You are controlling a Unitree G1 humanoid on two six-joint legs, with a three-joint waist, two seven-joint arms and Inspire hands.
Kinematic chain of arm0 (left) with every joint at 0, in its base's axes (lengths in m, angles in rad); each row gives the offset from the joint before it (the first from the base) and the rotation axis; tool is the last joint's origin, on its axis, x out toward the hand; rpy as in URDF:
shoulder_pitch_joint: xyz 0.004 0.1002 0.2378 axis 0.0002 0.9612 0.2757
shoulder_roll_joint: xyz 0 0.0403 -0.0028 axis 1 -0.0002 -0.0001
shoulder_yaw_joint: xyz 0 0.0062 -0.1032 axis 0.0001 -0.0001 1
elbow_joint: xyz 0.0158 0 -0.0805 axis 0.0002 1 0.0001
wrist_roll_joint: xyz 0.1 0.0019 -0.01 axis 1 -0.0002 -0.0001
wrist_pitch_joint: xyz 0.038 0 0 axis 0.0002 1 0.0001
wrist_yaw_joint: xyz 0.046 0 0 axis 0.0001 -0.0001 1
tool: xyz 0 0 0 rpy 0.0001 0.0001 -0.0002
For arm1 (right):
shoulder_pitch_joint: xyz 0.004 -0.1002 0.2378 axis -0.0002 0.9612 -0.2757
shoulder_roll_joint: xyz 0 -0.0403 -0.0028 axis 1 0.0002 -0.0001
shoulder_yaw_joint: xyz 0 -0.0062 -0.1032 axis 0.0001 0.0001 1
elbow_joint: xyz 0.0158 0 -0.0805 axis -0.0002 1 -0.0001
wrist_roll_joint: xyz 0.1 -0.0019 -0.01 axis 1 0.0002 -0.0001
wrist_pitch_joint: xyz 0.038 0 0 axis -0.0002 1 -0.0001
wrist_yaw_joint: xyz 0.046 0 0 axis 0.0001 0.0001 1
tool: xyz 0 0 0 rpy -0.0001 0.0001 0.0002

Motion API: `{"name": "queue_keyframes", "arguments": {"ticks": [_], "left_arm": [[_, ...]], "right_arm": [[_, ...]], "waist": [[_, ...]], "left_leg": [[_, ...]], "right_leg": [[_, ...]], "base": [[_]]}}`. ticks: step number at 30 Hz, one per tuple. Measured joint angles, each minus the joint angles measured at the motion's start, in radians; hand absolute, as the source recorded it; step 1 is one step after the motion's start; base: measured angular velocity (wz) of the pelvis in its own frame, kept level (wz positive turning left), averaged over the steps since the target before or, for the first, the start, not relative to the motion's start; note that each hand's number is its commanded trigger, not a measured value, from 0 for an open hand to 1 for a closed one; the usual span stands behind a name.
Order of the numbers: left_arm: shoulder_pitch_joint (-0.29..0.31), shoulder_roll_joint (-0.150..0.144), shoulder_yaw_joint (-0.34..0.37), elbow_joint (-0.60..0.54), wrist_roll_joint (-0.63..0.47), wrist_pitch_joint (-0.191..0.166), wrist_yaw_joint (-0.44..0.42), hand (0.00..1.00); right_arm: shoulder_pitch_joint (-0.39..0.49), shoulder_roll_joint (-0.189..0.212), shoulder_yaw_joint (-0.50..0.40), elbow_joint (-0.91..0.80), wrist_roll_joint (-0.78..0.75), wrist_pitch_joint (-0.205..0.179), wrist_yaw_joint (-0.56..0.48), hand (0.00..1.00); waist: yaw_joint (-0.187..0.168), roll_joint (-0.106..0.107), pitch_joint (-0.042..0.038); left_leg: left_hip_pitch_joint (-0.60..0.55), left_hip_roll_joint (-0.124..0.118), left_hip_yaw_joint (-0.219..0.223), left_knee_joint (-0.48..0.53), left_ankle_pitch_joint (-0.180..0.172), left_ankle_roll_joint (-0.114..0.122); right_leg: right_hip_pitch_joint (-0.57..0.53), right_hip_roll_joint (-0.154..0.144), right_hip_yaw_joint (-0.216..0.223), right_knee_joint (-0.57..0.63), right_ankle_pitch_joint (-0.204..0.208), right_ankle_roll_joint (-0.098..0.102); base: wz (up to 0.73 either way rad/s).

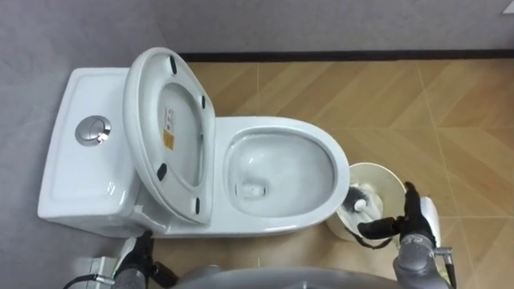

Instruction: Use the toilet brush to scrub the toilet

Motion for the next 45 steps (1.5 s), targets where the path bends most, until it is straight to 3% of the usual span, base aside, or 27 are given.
{"name": "queue_keyframes", "arguments": {"ticks": [10, 16, 22, 24, 26, 28, 30, 35, 37, 42, 45], "left_arm": [[-0.028, 0.008, 0.006, 0.000, -0.012, -0.038, 0.000, 0.00], [-0.084, 0.015, 0.000, 0.016, -0.020, -0.062, 0.000, 0.00], [-0.183, 0.029, -0.029, 0.043, -0.021, -0.061, 0.000, 0.00], [-0.209, 0.033, -0.040, 0.043, -0.021, -0.061, 0.000, 0.00], [-0.252, 0.043, -0.067, 0.040, -0.022, -0.056, 0.002, 0.00], [-0.279, 0.054, -0.097, 0.034, -0.021, -0.041, 0.003, 0.00], [-0.298, 0.062, -0.135, 0.017, -0.022, -0.020, 0.002, 0.00], [-0.302, 0.062, -0.190, -0.038, -0.042, -0.008, 0.000, 0.00], [-0.303, 0.066, -0.214, -0.079, -0.042, 0.001, 0.001, 0.00], [-0.331, 0.074, -0.237, -0.101, -0.093, 0.001, 0.001, 0.00], [-0.349, 0.097, -0.254, -0.122, -0.119, -0.002, 0.004, 0.00]], "right_arm": [[-0.018, -0.006, -0.001, 0.087, 0.022, -0.018, -0.041, 0.00], [-0.123, -0.037, -0.001, 0.214, 0.020, -0.036, -0.052, 0.00], [-0.244, -0.116, -0.001, 0.304, 0.026, -0.033, -0.102, 0.00], [-0.279, -0.129, -0.001, 0.333, 0.030, -0.032, -0.115, 0.00], [-0.298, -0.154, -0.001, 0.354, 0.038, -0.018, -0.119, 0.00], [-0.307, -0.175, 0.000, 0.362, 0.048, -0.004, -0.119, 0.00], [-0.318, -0.197, 0.001, 0.384, 0.065, 0.014, -0.119, 0.00], [-0.339, -0.231, 0.004, 0.407, 0.091, 0.051, -0.119, 0.00], [-0.339, -0.243, 0.045, 0.406, 0.127, 0.067, -0.116, 0.00], [-0.366, -0.246, 0.092, 0.427, 0.215, 0.091, -0.075, 0.00], [-0.373, -0.248, 0.123, 0.427, 0.241, 0.094, -0.037, 0.00]], "waist": [[0.022, -0.003, 0.0016], [0.027, 0.000, 0.0037], [0.034, 0.008, 0.0153], [0.039, 0.008, 0.0241], [0.051, 0.003, 0.0315], [0.053, 0.004, 0.0337], [0.050, -0.003, 0.0384], [0.049, -0.009, 0.0430], [0.051, -0.009, 0.0430], [0.057, -0.008, 0.0452], [0.056, 0.000, 0.0493]], "left_leg": [[-0.056, -0.006, -0.040, -0.007, 0.018, -0.003], [-0.157, -0.008, -0.057, 0.006, 0.042, 0.001], [-0.289, -0.004, -0.068, 0.049, 0.059, 0.011], [-0.339, 0.000, -0.071, 0.074, 0.061, 0.014], [-0.410, -0.001, -0.072, 0.102, 0.069, 0.019], [-0.472, -0.002, -0.082, 0.132, 0.073, 0.024], [-0.524, -0.016, -0.092, 0.149, 0.084, 0.033], [-0.630, -0.019, -0.095, 0.194, 0.094, 0.047], [-0.669, -0.019, -0.097, 0.216, 0.096, 0.051], [-0.755, -0.018, -0.099, 0.271, 0.099, 0.051], [-0.813, -0.019, -0.100, 0.298, 0.109, 0.045]], "right_leg": [[-0.047, -0.002, -0.066, 0.001, 0.004, 0.000], [-0.133, -0.004, -0.095, 0.018, 0.010, -0.010], [-0.275, -0.008, -0.091, 0.091, 0.010, -0.011], [-0.327, -0.009, -0.094, 0.124, 0.009, -0.013], [-0.407, -0.019, -0.095, 0.180, 0.002, -0.018], [-0.466, -0.026, -0.103, 0.216, -0.005, -0.019], [-0.528, -0.044, -0.103, 0.270, -0.021, -0.018], [-0.641, -0.068, -0.104, 0.353, -0.035, -0.017], [-0.682, -0.070, -0.099, 0.381, -0.038, -0.017], [-0.784, -0.073, -0.077, 0.455, -0.048, -0.024], [-0.849, -0.077, -0.075, 0.505, -0.060, -0.034]], "base": [[0.11], [0.11], [0.07], [0.00], [0.05], [0.15], [0.21], [0.05], [0.03], [-0.04], [0.03]]}}
